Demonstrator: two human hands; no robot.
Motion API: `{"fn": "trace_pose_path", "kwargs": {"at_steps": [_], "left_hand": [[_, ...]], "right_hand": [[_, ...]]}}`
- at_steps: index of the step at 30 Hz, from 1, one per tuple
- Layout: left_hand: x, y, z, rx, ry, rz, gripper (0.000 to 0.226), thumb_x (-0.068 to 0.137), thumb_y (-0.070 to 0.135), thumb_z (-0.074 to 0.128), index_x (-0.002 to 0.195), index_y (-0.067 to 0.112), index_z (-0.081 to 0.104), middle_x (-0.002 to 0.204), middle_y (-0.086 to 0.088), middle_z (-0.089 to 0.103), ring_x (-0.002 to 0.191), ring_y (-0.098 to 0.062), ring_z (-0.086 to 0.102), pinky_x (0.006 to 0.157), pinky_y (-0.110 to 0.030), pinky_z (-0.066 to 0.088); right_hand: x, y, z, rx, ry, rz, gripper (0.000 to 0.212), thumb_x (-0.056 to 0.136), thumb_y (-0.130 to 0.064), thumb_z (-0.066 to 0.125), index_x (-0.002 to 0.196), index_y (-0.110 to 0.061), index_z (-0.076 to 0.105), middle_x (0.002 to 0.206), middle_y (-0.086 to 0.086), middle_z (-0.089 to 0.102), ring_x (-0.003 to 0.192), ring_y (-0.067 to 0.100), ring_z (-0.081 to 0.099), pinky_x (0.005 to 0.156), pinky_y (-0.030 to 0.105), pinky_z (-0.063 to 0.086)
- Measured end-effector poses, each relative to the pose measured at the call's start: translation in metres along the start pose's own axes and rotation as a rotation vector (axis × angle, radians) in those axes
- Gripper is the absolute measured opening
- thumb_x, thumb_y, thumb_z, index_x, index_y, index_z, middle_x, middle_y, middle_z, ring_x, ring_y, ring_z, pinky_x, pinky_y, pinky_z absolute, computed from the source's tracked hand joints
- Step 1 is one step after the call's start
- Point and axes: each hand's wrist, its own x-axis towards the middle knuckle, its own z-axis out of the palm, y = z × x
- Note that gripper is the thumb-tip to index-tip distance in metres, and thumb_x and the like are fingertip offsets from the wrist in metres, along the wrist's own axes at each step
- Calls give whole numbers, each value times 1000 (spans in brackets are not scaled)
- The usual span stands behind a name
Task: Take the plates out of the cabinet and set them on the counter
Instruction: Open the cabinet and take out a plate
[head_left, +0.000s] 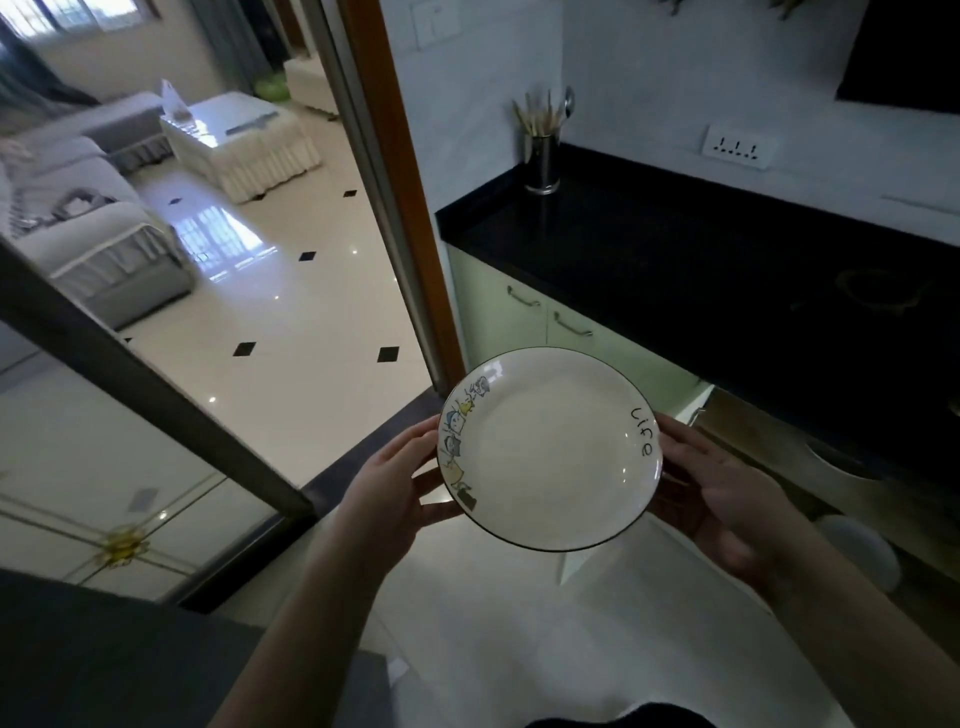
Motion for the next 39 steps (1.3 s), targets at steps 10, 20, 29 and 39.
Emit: {"fn": "trace_pose_path", "kwargs": {"at_steps": [10, 20, 29, 39], "left_hand": [[75, 30, 10, -12, 60, -12, 33, 83, 26, 64, 114, 20, 72, 111, -14, 73, 97, -32, 72, 67, -45, 60], [149, 68, -26, -18, 68, 52, 33, 83, 30, 66, 115, 26, 73, 116, -13, 72, 103, -33, 70, 74, -48, 59], [256, 120, -83, 23, -111, 6, 48, 76, 42, 75, 122, 29, 69, 120, -11, 70, 103, -31, 70, 82, -50, 56], [344, 203, -119, 73, -255, -44, 24, 88, 27, 63, 107, 24, 77, 100, -12, 75, 83, -32, 65, 68, -44, 62]], "right_hand": [[98, -39, 9, -52, -75, 8, 30, 99, -17, 48, 119, -27, 67, 108, 6, 74, 86, 20, 73, 64, 29, 57], [184, -61, 57, -58, -99, 10, 27, 96, -16, 52, 117, -25, 67, 106, 6, 75, 85, 20, 73, 62, 30, 58], [265, -52, 117, -34, 6, -33, 29, 98, -17, 50, 119, -27, 67, 109, 3, 74, 85, 20, 72, 65, 30, 58], [326, -48, 190, 10, 174, -110, 28, 99, -21, 50, 114, -34, 69, 118, -1, 71, 103, 20, 69, 78, 34, 57]]}}
